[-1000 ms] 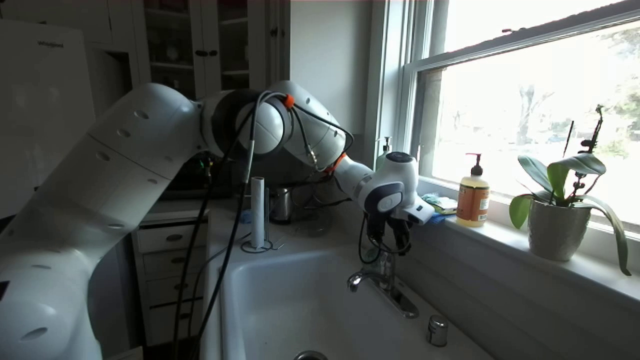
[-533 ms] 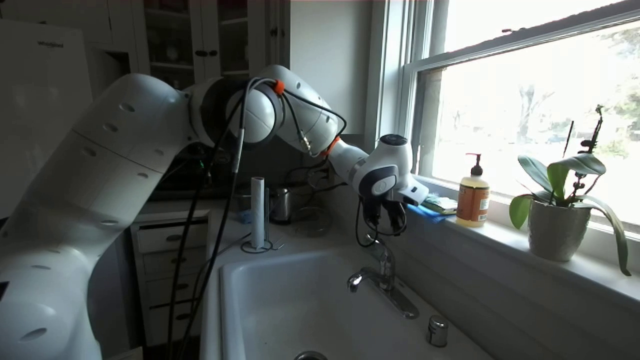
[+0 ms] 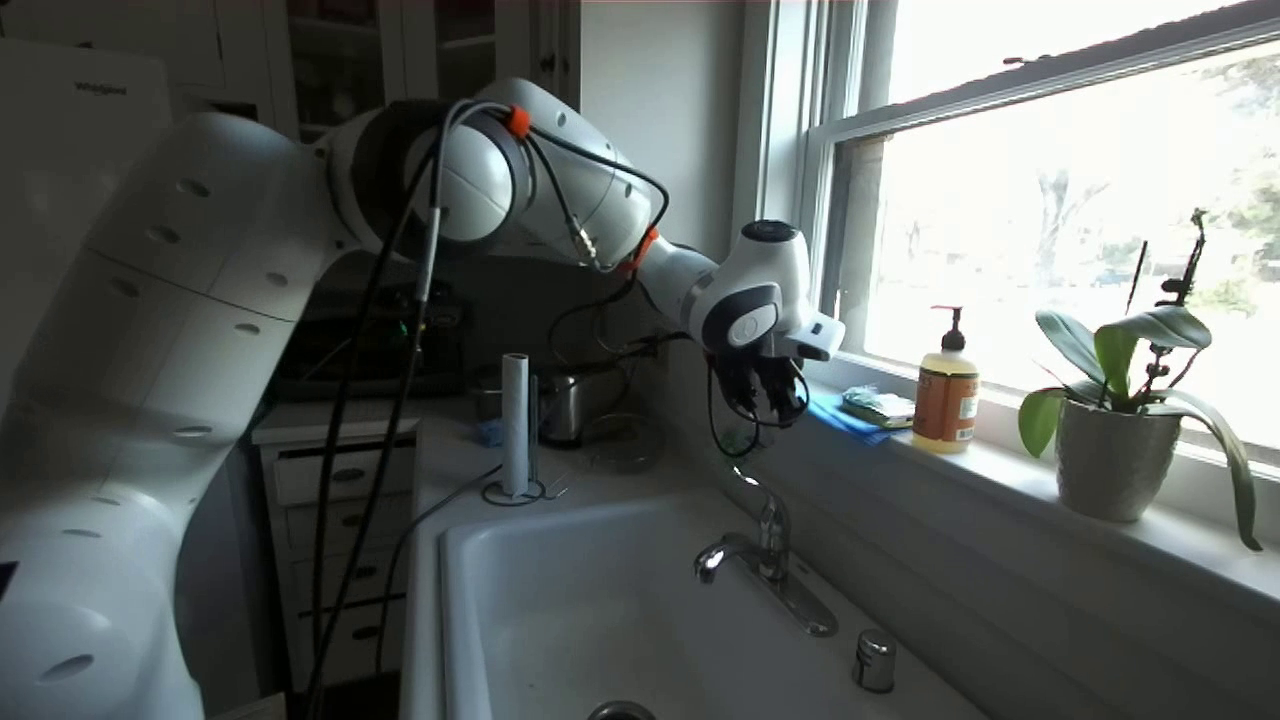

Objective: Move the soap bottle from the sink to the windowsill

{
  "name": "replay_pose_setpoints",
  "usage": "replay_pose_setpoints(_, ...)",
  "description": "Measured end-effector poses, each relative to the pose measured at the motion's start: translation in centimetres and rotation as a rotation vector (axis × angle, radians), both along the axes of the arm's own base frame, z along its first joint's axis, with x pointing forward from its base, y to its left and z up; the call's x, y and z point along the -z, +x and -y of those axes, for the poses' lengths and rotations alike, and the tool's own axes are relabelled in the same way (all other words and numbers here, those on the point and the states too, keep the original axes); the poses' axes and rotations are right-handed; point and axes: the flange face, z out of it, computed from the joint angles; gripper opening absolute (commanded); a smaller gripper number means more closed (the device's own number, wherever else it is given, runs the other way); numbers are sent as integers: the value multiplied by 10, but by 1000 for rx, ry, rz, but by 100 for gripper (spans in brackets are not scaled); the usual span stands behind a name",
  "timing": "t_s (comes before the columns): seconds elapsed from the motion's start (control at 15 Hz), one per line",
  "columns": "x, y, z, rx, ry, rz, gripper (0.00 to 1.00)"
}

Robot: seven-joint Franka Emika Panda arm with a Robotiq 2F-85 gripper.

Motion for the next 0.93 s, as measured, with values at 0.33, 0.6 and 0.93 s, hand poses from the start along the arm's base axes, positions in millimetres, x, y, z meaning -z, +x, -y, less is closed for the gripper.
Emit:
replay_pose_setpoints(0.33, -54, -20, -15, -92, -24, 66, 8)
replay_pose_setpoints(0.6, -101, -33, -22, -166, -46, 148, 31)
replay_pose_setpoints(0.93, -118, -38, -23, -189, -57, 169, 31)
